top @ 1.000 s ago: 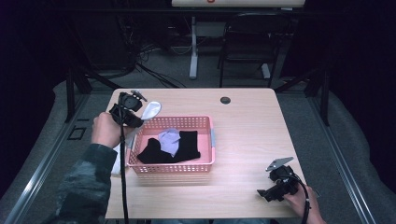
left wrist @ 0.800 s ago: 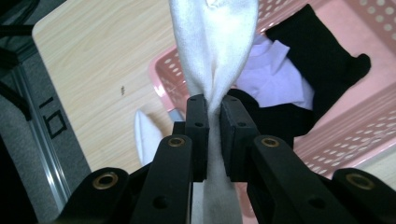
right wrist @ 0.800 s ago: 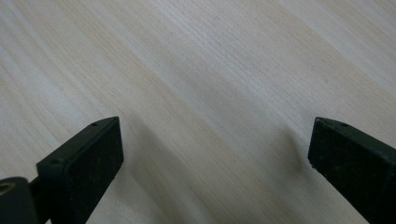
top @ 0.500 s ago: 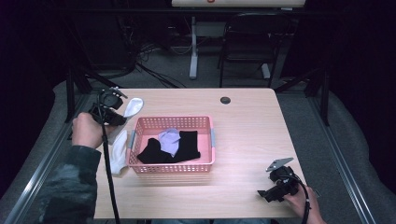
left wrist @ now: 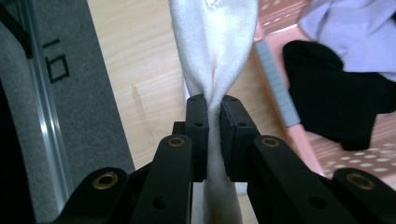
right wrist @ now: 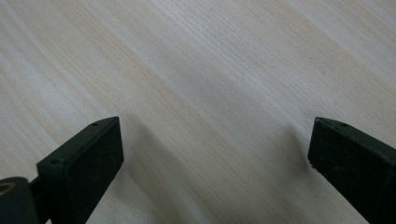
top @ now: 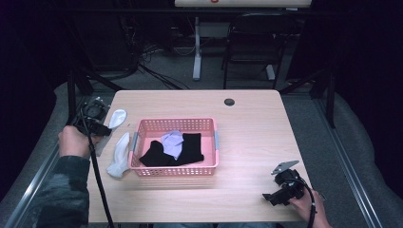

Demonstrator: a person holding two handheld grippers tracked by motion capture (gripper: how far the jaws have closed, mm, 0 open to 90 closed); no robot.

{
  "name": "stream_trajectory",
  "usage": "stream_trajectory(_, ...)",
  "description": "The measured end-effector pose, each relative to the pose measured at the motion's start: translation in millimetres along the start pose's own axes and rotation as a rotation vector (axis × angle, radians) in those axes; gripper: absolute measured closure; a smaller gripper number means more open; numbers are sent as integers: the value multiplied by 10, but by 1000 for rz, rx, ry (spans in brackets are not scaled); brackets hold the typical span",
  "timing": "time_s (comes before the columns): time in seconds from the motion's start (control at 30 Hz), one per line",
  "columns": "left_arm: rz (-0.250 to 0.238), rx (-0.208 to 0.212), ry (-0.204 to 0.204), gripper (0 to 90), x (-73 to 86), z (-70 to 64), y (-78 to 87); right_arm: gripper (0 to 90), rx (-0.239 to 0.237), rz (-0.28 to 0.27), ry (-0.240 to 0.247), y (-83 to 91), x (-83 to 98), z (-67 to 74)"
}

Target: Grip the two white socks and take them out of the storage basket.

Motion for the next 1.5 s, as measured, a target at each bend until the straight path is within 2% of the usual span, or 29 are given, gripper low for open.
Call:
stream_trajectory(0.23, 41, 1, 63, 826, 241, 168, -297, 26, -1, -1, -5, -2, 2, 3)
stream_trajectory(0.43, 85, 5, 118, 823, 463, 233, -602, 26, 8, 1, 4, -9, 9, -6)
stream_trajectory(0.63, 104, 0, 176, 822, 595, 309, -774, 26, 9, 12, 5, -2, 10, -4)
stream_trajectory(0.73, 120, 16, 193, 812, 636, 314, -823, 26, 6, 14, 5, -4, 9, -3)
stream_trajectory(0.83, 106, 36, 211, 783, 660, 300, -858, 26, 6, 13, 5, -4, 8, -3)
stream_trajectory(1.0, 117, 71, 221, 664, 662, 259, -840, 26, 4, 10, 3, -5, 7, 4)
stream_trajectory(1.13, 109, 85, 209, 496, 642, 210, -777, 26, 5, 4, 10, -4, 6, -5)
stream_trajectory(1.23, 67, 87, 194, 413, 621, 174, -682, 27, 4, 9, 2, -5, 9, 0)
stream_trajectory(1.3, 24, 90, 190, 310, 614, 139, -587, 27, -5, 7, -5, -15, 10, 10)
stream_trajectory(1.43, -44, 90, 174, 175, 637, 58, -406, 27, -3, 10, -3, -6, 9, 9)
stream_trajectory(1.5, -70, 80, 154, 145, 673, -1, -314, 27, 0, 0, -1, -10, 9, 4)
Point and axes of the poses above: each handheld gripper's, and its own axes: y roughly backward along the jaws, x roughly out of its underside, z roughly to its left, the point moved 5 cm from there along -y, roughly forward along the jaws, and after that the axes turned 11 degrees about -z, right-handed, at the moved point
